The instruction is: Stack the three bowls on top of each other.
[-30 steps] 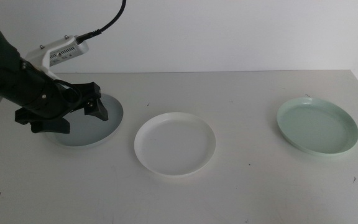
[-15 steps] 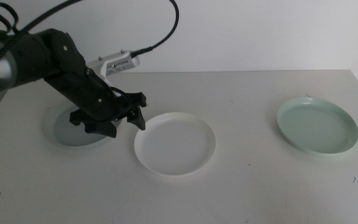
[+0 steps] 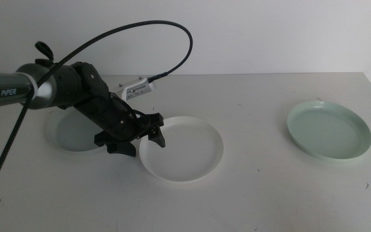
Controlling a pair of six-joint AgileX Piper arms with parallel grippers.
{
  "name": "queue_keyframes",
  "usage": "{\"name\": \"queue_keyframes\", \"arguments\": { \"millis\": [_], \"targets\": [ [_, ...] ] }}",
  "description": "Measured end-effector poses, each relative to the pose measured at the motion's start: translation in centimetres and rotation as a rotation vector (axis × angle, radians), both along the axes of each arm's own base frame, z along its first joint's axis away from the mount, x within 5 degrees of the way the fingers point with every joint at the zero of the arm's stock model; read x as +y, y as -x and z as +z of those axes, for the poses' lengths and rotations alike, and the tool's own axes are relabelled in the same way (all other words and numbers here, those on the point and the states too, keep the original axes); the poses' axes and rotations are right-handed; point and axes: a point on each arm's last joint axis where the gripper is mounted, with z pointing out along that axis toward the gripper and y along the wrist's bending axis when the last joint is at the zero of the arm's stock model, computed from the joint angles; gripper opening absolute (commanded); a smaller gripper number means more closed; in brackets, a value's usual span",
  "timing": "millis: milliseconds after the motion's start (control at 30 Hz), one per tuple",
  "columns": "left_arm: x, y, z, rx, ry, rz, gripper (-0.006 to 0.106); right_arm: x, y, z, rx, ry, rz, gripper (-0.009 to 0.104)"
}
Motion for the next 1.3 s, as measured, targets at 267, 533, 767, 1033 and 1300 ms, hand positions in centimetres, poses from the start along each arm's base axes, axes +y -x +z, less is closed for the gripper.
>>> {"name": "queue_keyframes", "arguments": {
  "millis": [267, 533, 767, 1033, 1300],
  "targets": [
    [-0.2, -0.4, -0.4, -0.011, 0.008, -0.005, 0.041, 0.0, 0.0, 0.0, 0.0, 0.0, 0.0, 0.047],
    [-0.1, -0.3, -1.0, -0.002, -0.012, -0.025, 0.001, 0.0, 0.0, 0.0, 0.0, 0.0, 0.0, 0.047],
    [-0.4, 2.1, 1.1, -0.01, -0.025, -0.09, 0.001, 0.0, 0.0, 0.0, 0.0, 0.0, 0.0, 0.047],
    [-3.3, 8.0, 3.8, -0.09, -0.023, -0.185, 0.001, 0.0, 0.0, 0.0, 0.0, 0.0, 0.0, 0.047],
    [-6.9, 11.6, 2.3, -0.094, -0.033, -0.275, 0.001, 0.0, 0.0, 0.0, 0.0, 0.0, 0.0, 0.047]
  ]
}}
